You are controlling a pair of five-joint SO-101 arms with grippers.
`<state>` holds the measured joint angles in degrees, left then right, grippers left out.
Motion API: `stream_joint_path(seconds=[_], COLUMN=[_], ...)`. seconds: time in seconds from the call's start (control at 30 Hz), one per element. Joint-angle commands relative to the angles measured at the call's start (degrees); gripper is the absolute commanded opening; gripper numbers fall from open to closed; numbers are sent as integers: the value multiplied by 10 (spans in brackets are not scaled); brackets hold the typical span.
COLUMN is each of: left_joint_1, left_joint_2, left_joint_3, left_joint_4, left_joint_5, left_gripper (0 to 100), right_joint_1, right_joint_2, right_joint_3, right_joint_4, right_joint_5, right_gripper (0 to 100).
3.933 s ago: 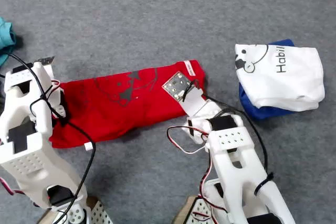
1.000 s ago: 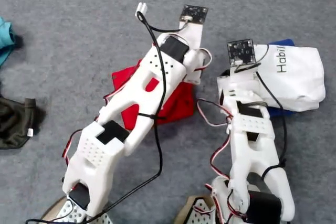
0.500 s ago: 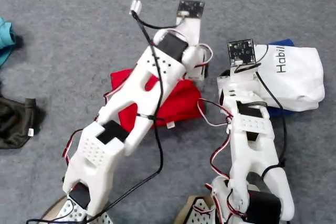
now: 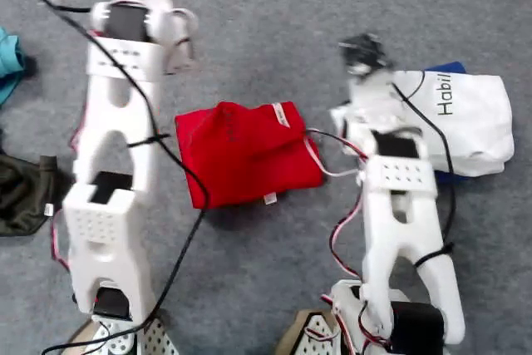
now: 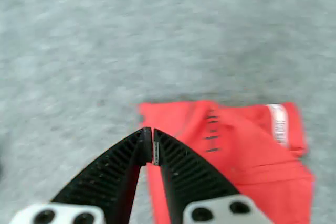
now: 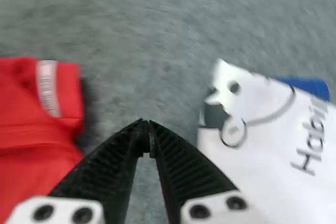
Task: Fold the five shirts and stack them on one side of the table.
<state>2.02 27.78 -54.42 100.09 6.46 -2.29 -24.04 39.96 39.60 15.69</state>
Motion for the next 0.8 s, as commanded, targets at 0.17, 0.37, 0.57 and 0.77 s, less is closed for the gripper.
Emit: stream_joint_path(seconds=[0.17, 0.37, 0.57, 0.77], left_joint_1=[-57, -102, -149, -186], left_joint_2=[-177, -324, -387, -367], left_joint_3=[282, 616, 871, 924], left_joint_4=[-80, -282, -530, -629], left_joint_5=[-37, -35, -19, 6], left_gripper=[19, 19, 19, 19], right_joint_1=[-218, -235, -257, -302], right_joint_2=[45, 200, 359, 468], right_joint_3=[-120, -222, -382, -492], right_joint_4=[147, 187, 282, 352], right_joint_5=[51, 47, 48, 38], right_gripper=[2, 2, 2, 2])
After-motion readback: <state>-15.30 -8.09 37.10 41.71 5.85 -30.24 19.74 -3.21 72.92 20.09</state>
